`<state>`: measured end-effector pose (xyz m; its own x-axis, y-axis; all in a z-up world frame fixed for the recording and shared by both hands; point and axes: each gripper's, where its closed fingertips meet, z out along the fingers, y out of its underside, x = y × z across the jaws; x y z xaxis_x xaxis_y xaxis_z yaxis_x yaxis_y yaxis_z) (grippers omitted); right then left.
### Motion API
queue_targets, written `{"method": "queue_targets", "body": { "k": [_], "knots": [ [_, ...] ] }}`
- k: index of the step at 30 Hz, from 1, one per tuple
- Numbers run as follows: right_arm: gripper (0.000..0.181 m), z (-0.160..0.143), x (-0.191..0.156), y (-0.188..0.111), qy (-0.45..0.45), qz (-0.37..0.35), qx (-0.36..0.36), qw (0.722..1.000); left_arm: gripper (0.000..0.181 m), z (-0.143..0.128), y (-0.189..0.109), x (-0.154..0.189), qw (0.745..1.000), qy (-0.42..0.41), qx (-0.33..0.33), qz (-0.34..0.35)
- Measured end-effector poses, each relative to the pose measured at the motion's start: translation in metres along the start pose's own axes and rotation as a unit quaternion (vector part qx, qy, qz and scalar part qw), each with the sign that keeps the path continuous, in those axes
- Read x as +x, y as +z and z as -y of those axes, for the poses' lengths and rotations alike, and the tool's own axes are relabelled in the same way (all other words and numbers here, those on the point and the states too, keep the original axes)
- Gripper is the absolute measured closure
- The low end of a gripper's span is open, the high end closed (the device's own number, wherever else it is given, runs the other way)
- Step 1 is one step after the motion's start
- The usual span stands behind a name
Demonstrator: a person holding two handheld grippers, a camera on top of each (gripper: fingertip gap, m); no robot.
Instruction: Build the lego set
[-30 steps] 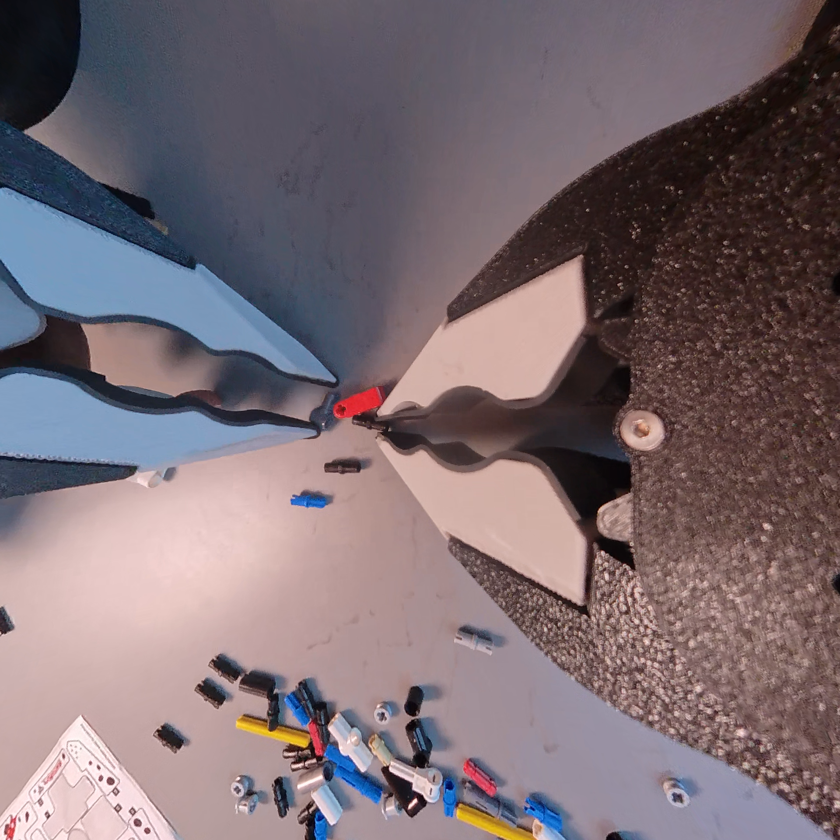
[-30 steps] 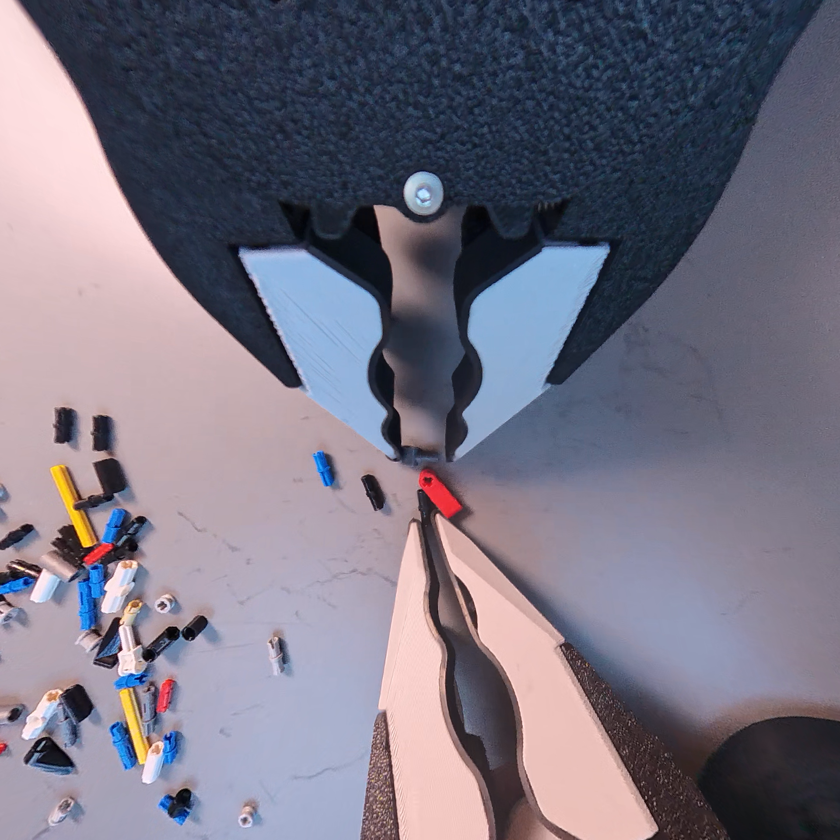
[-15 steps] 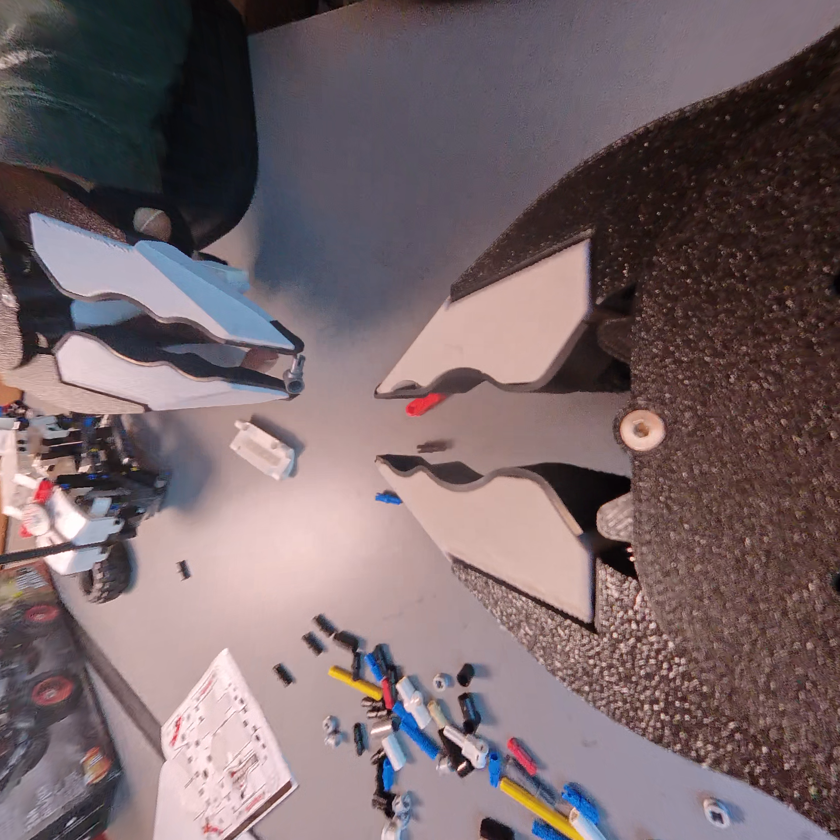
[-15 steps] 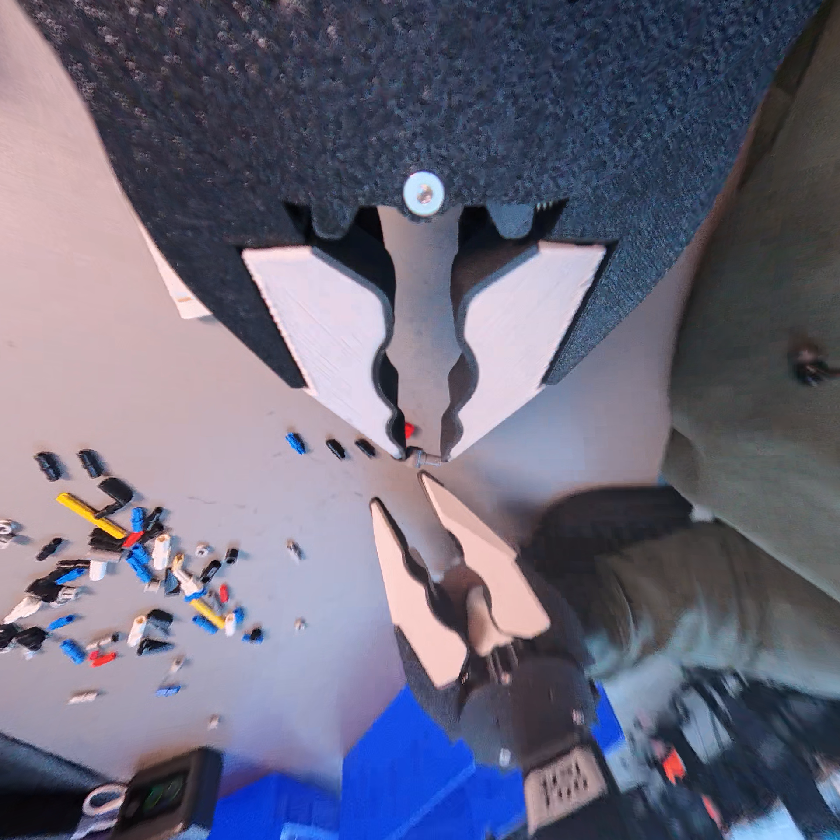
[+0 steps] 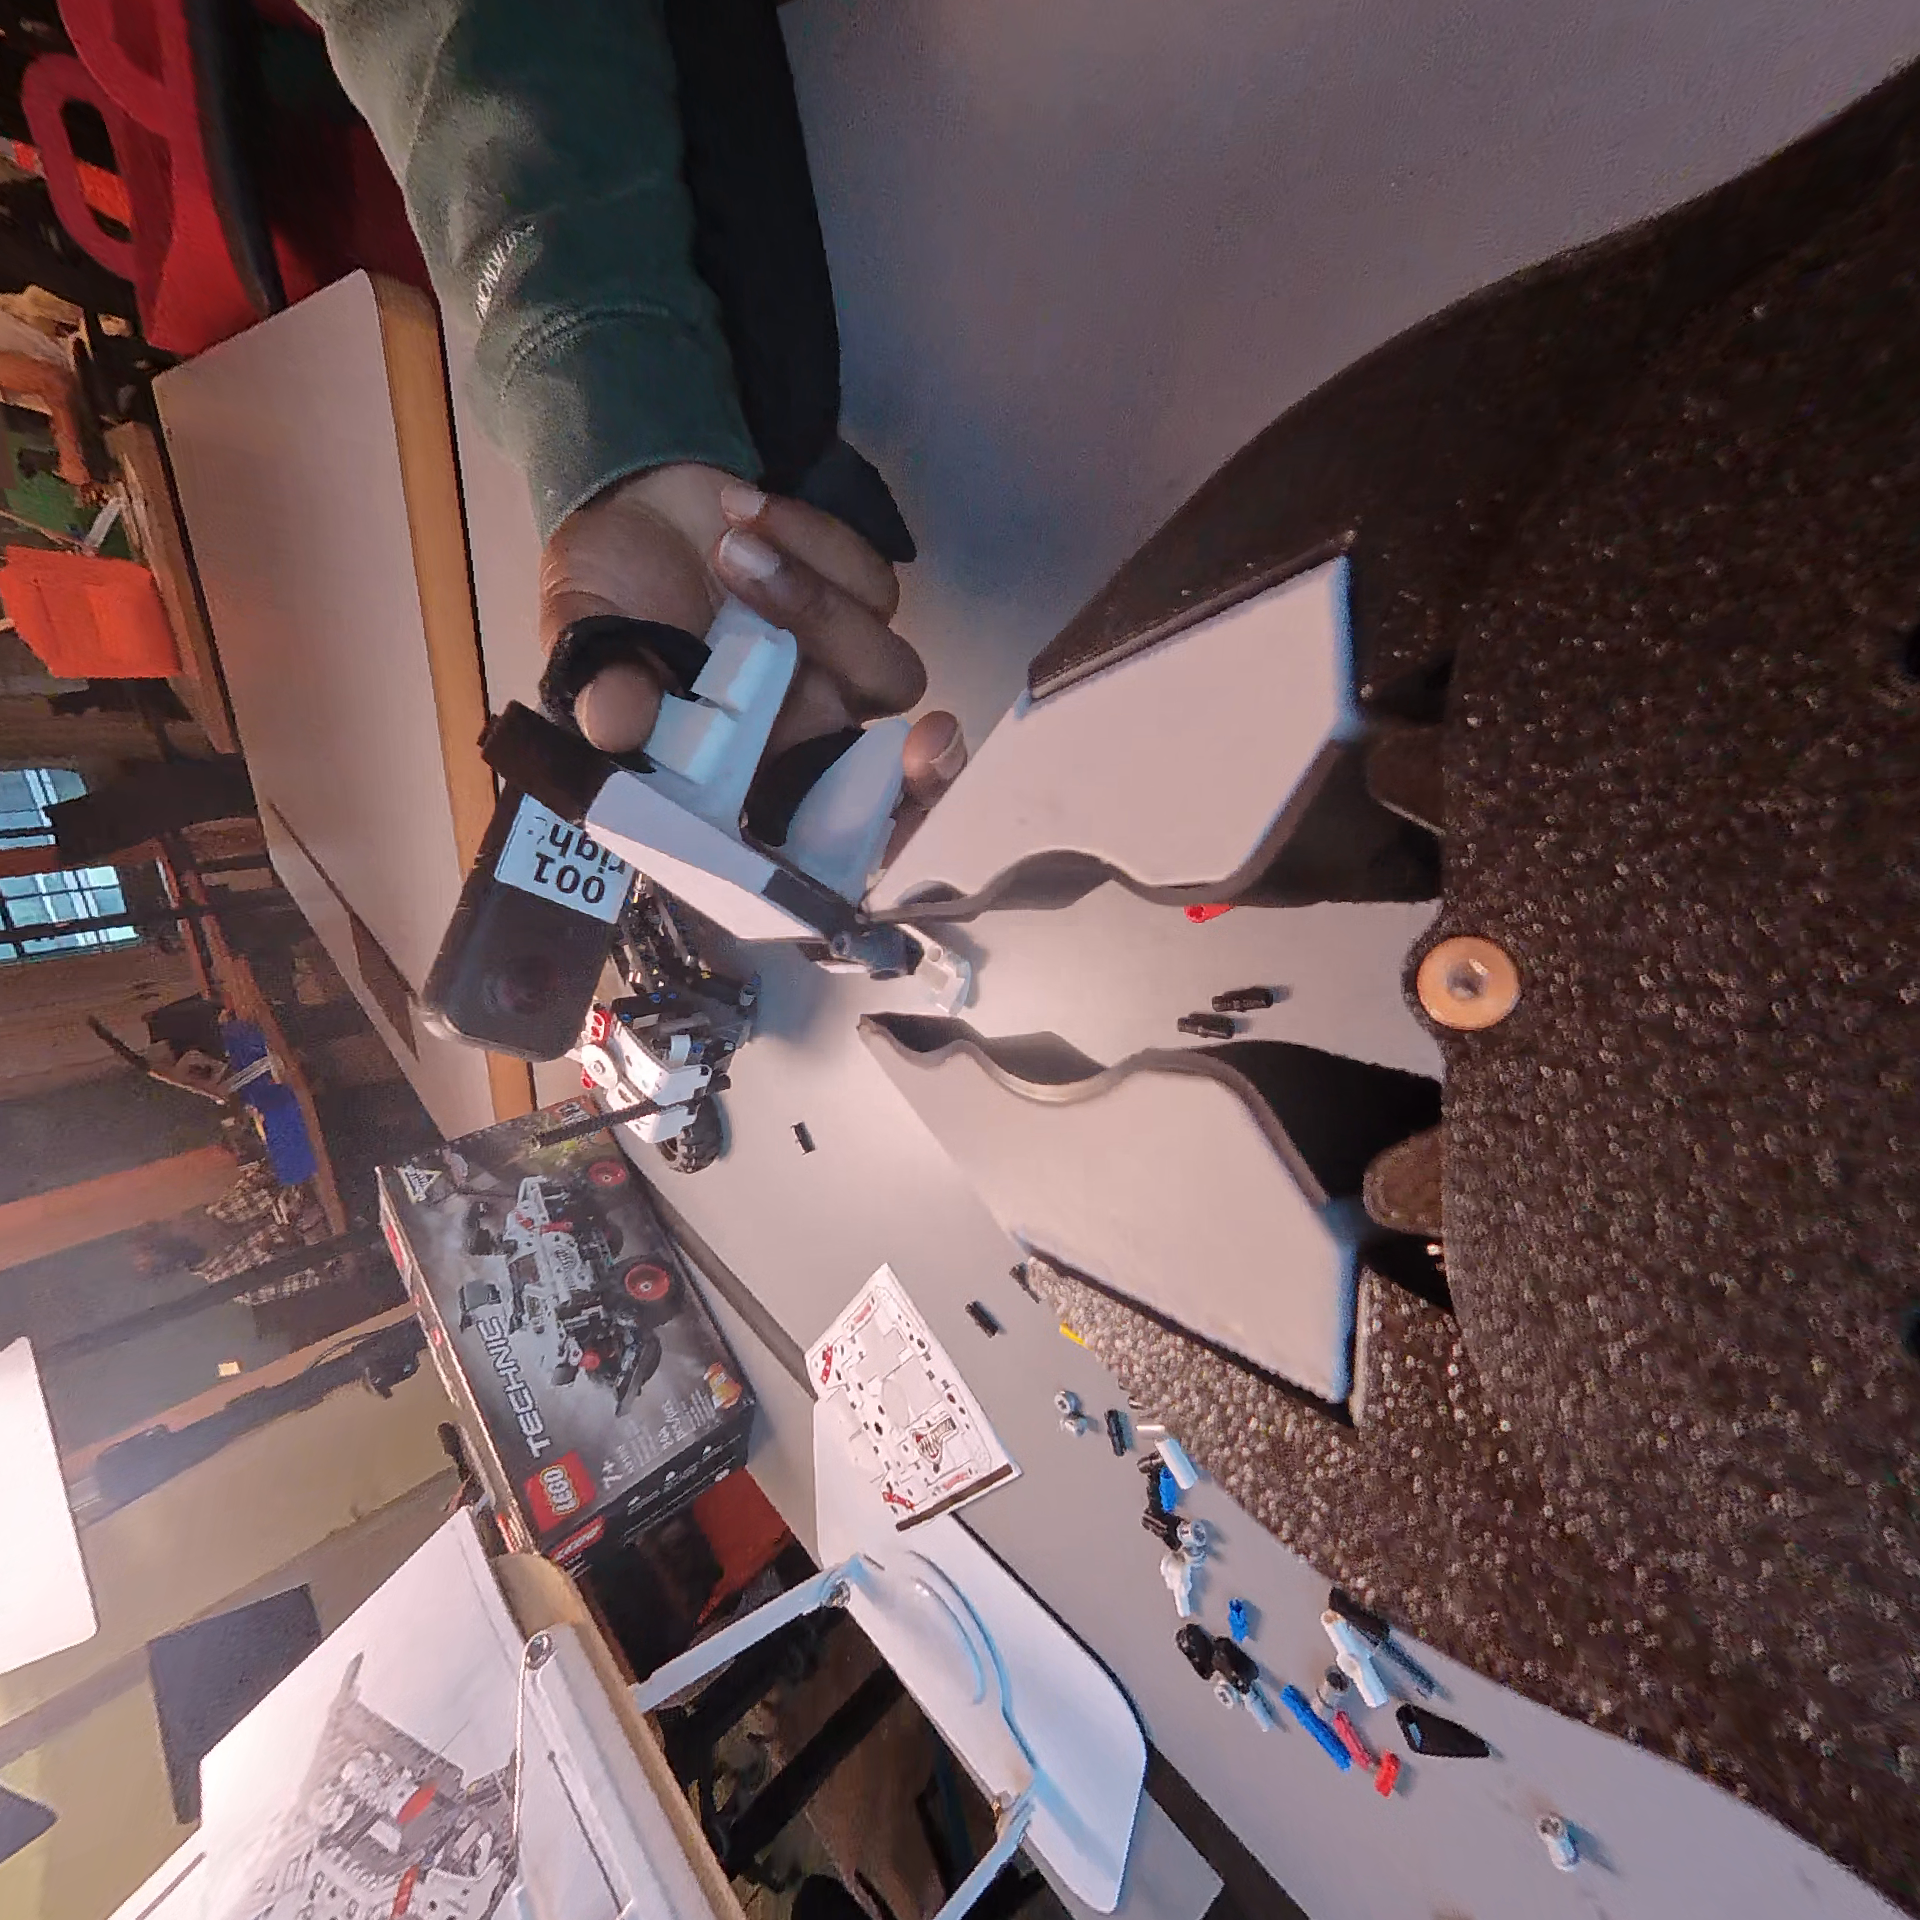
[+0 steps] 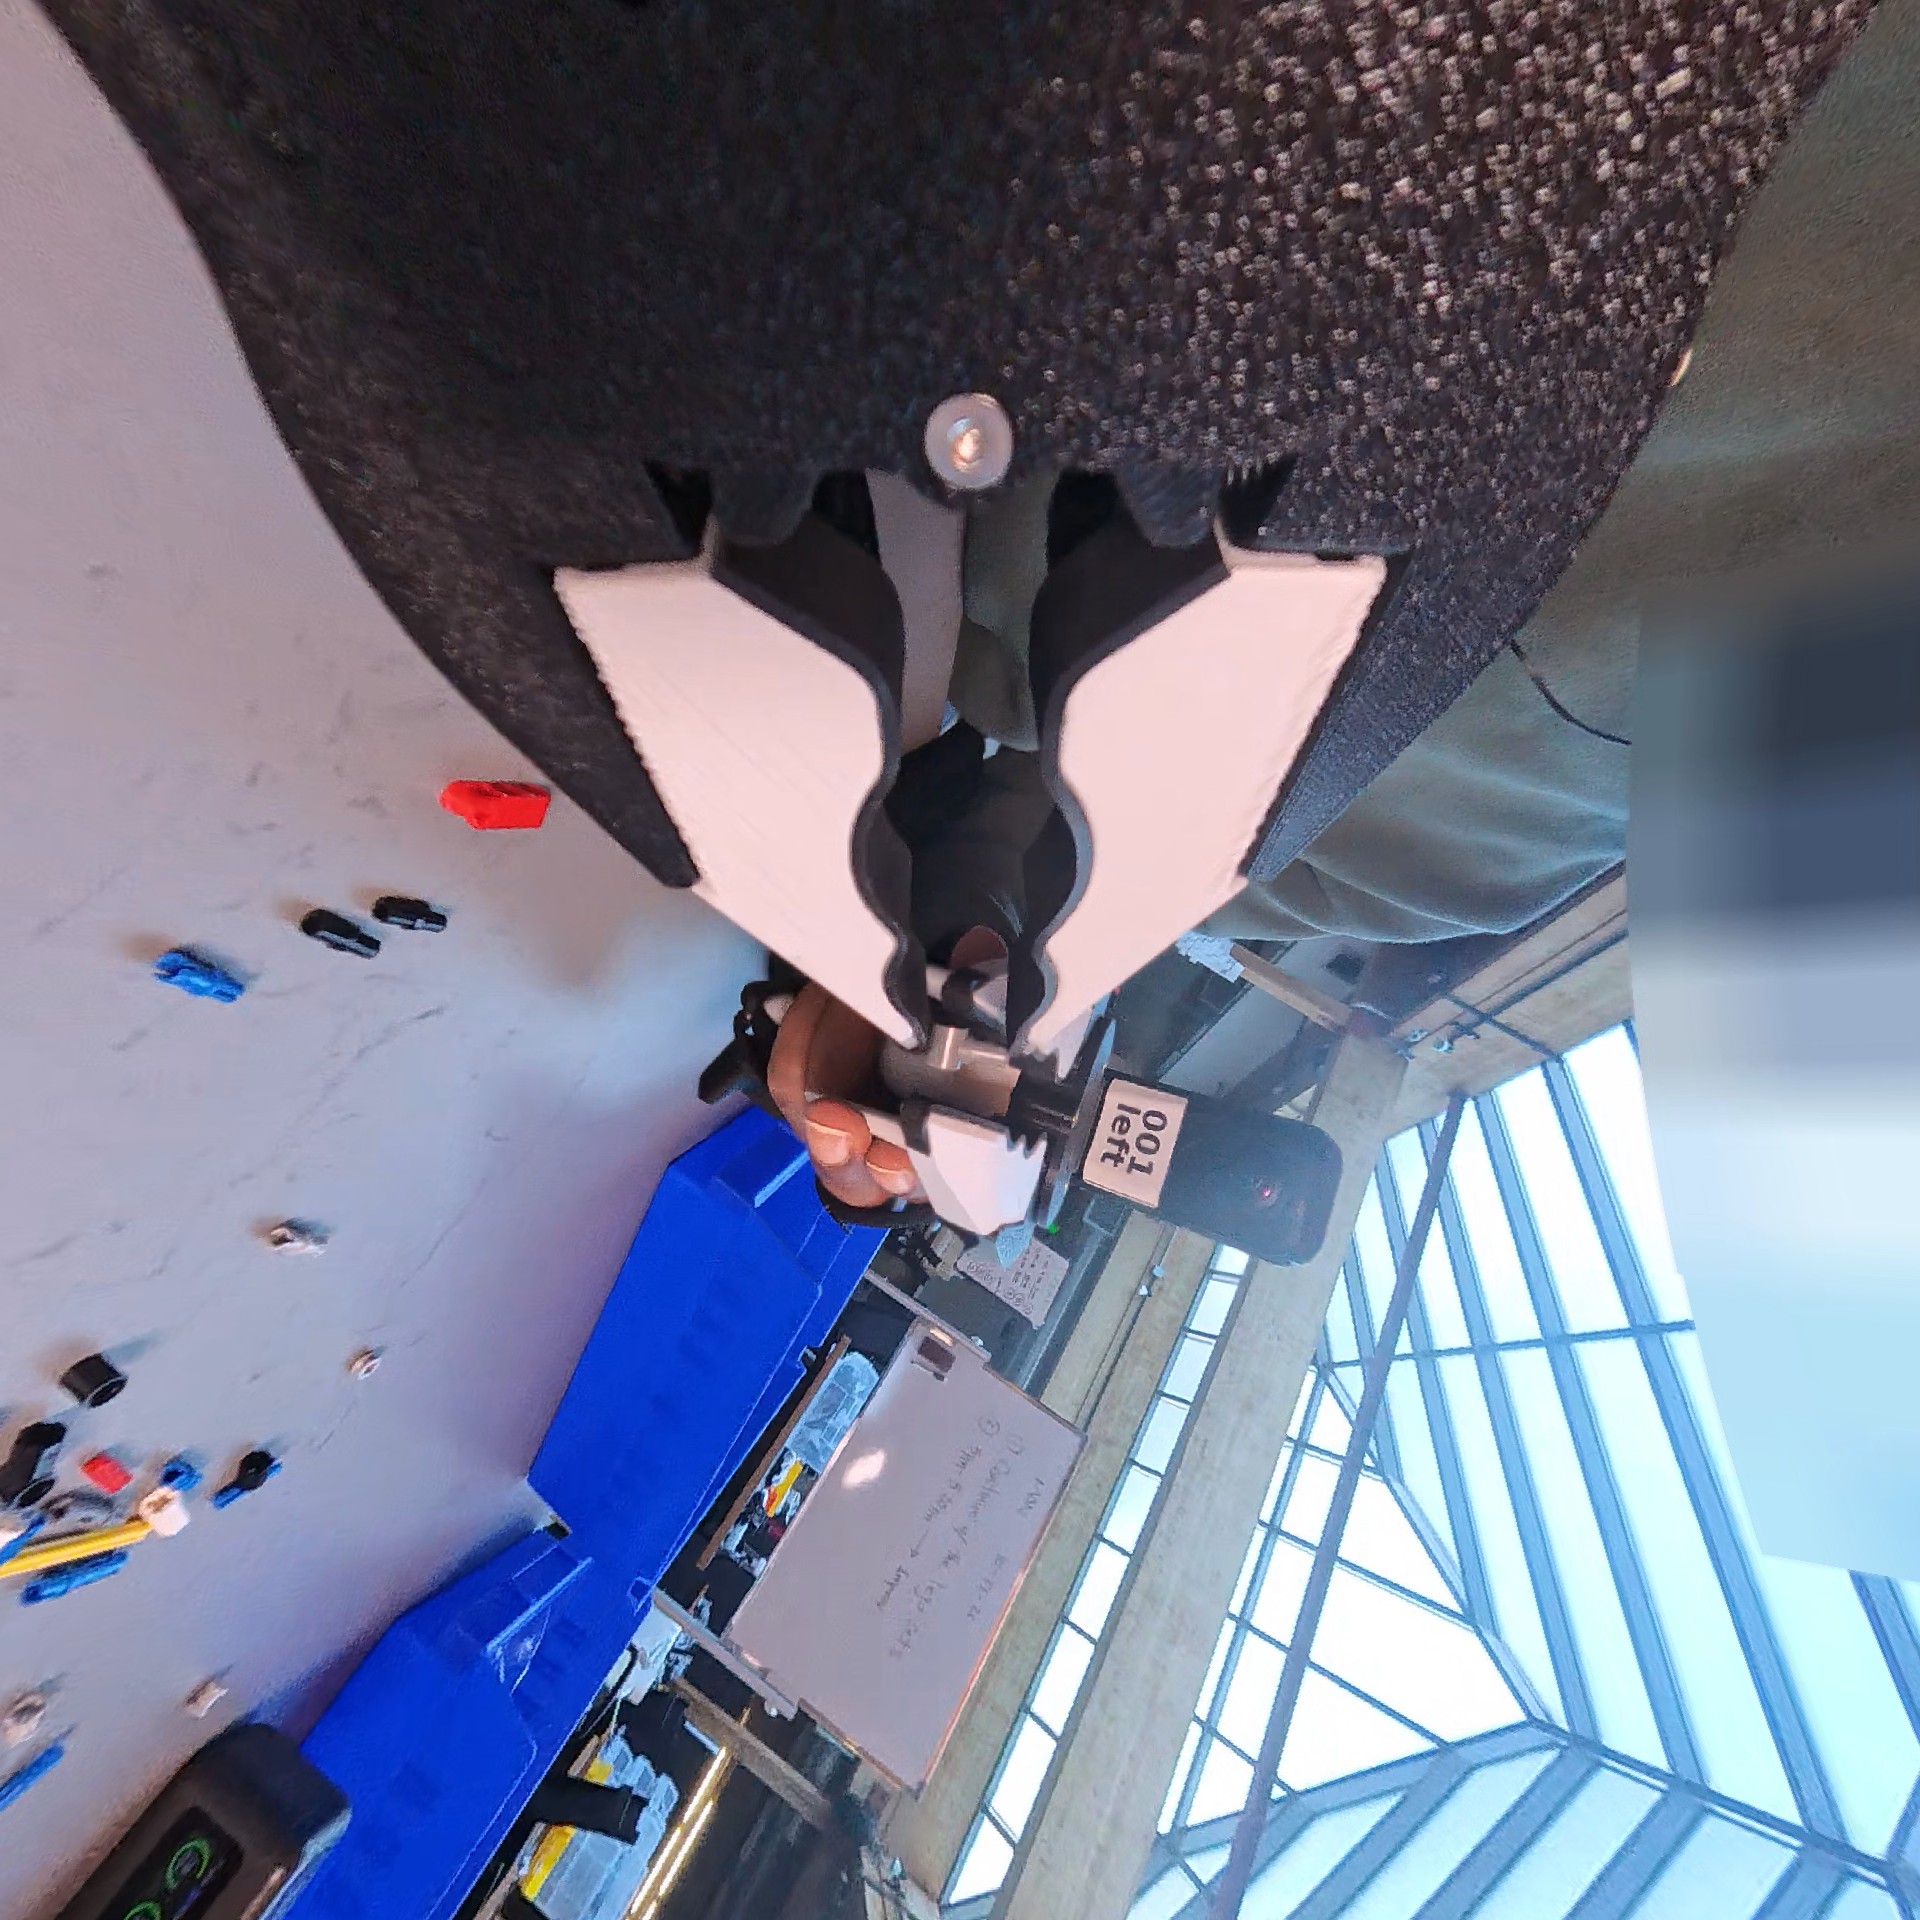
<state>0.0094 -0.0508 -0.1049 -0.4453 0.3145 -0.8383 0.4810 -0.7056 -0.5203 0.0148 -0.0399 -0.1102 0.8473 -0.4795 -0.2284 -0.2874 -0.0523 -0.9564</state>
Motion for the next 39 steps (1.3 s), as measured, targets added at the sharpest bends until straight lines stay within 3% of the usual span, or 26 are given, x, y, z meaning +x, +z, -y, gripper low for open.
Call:
{"method": "queue_targets", "body": {
  "k": [3,12,14,18,22,26,31,35,39],
  "knots": [
    [0.167,-0.004,0.001,0.001,0.004,0.002,-0.015,1.0,0.173,-0.001,-0.001,0.006,1.0,0.018,0.0,-0.012],
    [0.169,-0.026,0.005,-0.003,0.018,0.001,-0.091,0.996,0.168,-0.016,-0.008,0.028,0.994,0.048,-0.032,-0.094],
    [0.181,-0.027,0.006,-0.004,0.018,0.001,-0.095,0.995,0.169,-0.017,-0.009,0.031,0.993,0.053,-0.033,-0.103],
    [0.181,-0.031,0.006,-0.005,-0.008,-0.007,-0.111,0.994,0.179,-0.023,-0.006,0.031,0.993,0.057,-0.045,-0.096],
    [0.181,-0.025,0.022,-0.01,-0.037,-0.061,-0.11,0.991,0.181,-0.043,-0.006,0.017,0.991,0.044,-0.098,-0.081],
    [0.178,-0.021,0.054,-0.028,-0.161,-0.187,-0.147,0.958,0.181,-0.062,-0.013,-0.011,0.988,0.004,-0.145,-0.045],
    [0.167,-0.025,0.089,-0.045,-0.304,-0.31,-0.225,0.872,0.17,-0.102,-0.016,-0.024,0.972,-0.062,-0.223,-0.035],
    [0.164,-0.027,0.097,-0.047,-0.36,-0.342,-0.254,0.83,0.167,-0.114,-0.009,-0.015,0.963,-0.072,-0.254,-0.048],
    [0.164,-0.026,0.098,-0.048,-0.367,-0.347,-0.258,0.823,0.168,-0.116,-0.001,-0.01,0.96,-0.078,-0.264,-0.051]
  ]
}}
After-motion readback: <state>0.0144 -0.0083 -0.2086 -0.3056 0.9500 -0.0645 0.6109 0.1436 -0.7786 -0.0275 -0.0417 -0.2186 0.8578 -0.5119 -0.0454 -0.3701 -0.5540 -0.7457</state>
